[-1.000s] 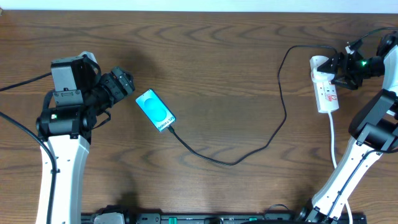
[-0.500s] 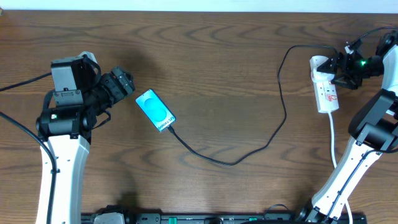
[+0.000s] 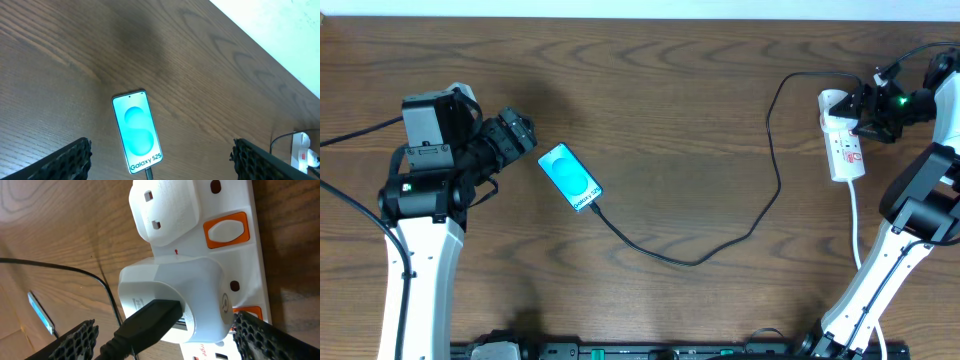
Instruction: Plug charger to phone and switch on socket
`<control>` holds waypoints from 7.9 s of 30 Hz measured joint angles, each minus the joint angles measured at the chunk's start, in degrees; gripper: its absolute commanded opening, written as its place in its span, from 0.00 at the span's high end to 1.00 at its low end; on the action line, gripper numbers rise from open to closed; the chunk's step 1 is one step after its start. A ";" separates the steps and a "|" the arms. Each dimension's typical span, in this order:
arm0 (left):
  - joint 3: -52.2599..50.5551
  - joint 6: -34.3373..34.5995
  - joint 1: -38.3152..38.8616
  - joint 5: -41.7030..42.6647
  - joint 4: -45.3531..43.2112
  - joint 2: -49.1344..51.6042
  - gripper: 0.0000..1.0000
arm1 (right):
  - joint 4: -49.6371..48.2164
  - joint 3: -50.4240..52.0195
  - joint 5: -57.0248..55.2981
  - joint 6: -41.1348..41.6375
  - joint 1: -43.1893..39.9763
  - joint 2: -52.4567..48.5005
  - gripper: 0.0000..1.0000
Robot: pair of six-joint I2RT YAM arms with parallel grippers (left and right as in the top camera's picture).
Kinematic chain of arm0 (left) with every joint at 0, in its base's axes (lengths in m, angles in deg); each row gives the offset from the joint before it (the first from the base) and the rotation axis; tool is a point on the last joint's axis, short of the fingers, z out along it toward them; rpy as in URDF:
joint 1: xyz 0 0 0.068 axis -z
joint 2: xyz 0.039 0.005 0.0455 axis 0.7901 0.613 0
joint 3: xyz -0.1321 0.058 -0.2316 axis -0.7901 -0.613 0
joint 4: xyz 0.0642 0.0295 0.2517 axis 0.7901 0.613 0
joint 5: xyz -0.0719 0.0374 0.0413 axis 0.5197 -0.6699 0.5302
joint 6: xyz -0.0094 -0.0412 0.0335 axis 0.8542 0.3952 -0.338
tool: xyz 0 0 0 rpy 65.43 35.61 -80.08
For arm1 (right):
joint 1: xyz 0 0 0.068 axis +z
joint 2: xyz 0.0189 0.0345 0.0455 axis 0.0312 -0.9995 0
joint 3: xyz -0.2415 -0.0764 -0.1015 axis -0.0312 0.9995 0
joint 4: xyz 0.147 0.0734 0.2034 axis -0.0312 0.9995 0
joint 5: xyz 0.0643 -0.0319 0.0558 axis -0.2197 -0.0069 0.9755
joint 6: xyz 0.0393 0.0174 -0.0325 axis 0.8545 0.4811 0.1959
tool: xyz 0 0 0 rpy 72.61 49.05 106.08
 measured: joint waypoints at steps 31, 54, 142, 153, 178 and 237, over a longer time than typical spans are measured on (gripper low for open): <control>0.00 0.00 0.00 -0.02 0.00 0.00 0.10 | -0.15 -0.22 -2.12 -0.02 1.05 0.04 0.15; 0.00 0.00 0.00 -0.02 0.02 0.00 0.09 | -1.64 1.46 -2.01 0.00 1.27 0.74 0.15; 0.00 0.02 0.00 0.00 0.09 0.00 0.09 | 14.91 -15.26 -2.43 0.26 -2.86 -0.48 0.02; 0.00 0.02 0.00 -0.02 0.24 0.00 0.09 | 16.70 -17.81 -3.21 0.17 -2.86 -0.15 0.04; 0.00 -2.40 0.00 -0.07 0.26 0.00 0.09 | 15.74 -18.69 -29.62 12.39 17.29 32.50 0.08; 0.00 -7.54 0.00 -12.33 4.68 -6.12 0.09 | 12.39 -16.31 -57.07 26.32 41.35 32.48 0.01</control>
